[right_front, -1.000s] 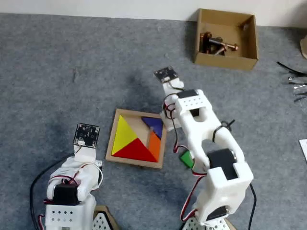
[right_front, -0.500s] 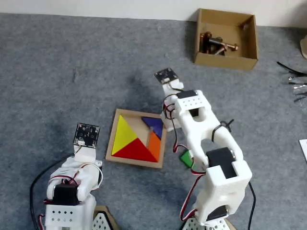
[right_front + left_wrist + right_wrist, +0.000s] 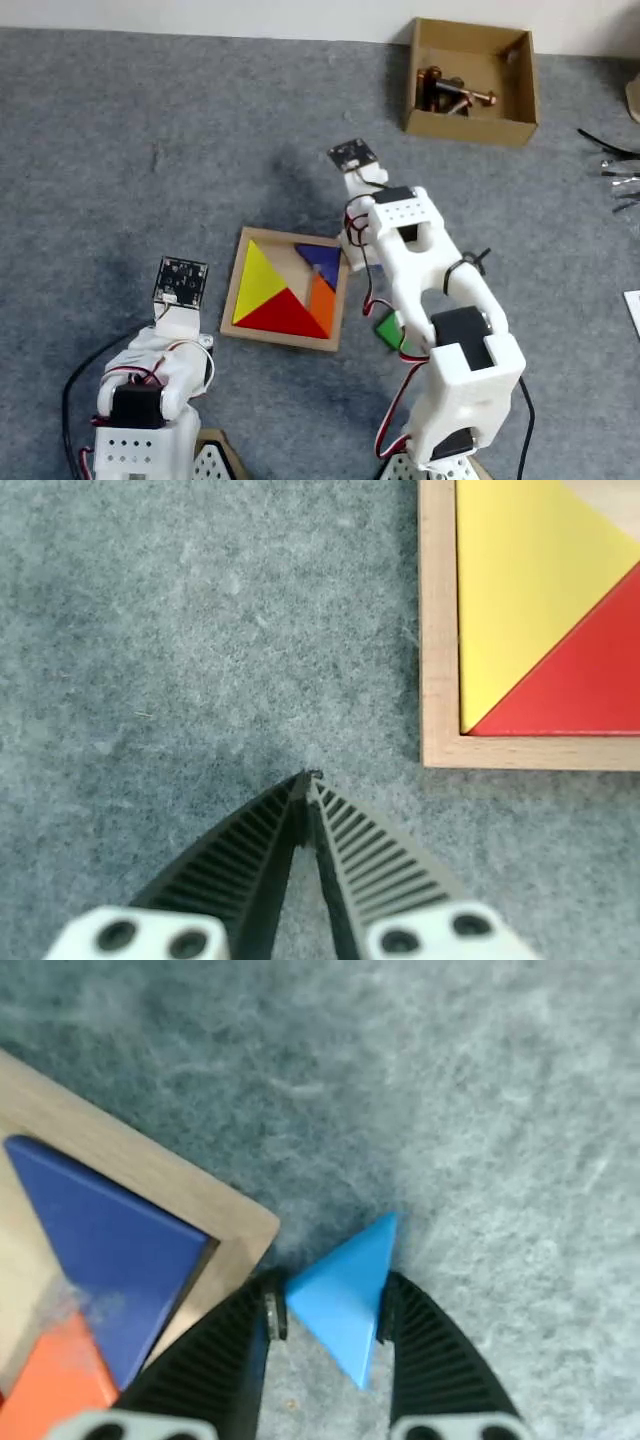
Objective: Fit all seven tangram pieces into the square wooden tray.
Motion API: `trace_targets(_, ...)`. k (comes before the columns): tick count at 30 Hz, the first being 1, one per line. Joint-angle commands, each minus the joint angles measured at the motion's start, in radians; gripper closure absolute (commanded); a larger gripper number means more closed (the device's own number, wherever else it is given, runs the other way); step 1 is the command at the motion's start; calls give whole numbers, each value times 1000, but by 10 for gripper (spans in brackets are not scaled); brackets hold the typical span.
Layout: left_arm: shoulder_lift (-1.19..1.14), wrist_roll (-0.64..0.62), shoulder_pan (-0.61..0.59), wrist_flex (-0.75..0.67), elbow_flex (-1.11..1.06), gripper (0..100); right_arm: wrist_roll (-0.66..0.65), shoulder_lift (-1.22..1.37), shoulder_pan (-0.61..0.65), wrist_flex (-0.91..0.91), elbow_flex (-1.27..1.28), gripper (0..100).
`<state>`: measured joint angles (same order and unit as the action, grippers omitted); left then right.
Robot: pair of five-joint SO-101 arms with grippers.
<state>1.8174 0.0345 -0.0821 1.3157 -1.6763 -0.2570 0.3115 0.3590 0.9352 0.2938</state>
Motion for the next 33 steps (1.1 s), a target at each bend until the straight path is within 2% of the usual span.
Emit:
trace_targets(1, 5, 9, -10, 5, -19, 995, 6, -12, -7, 2, 7, 930)
trace_targets(22, 5, 9, -10, 5, -19, 995, 9, -277, -15, 56, 19, 930)
trace_targets(33, 5, 9, -10, 5, -19, 995, 9, -332, 157, 188, 21, 930)
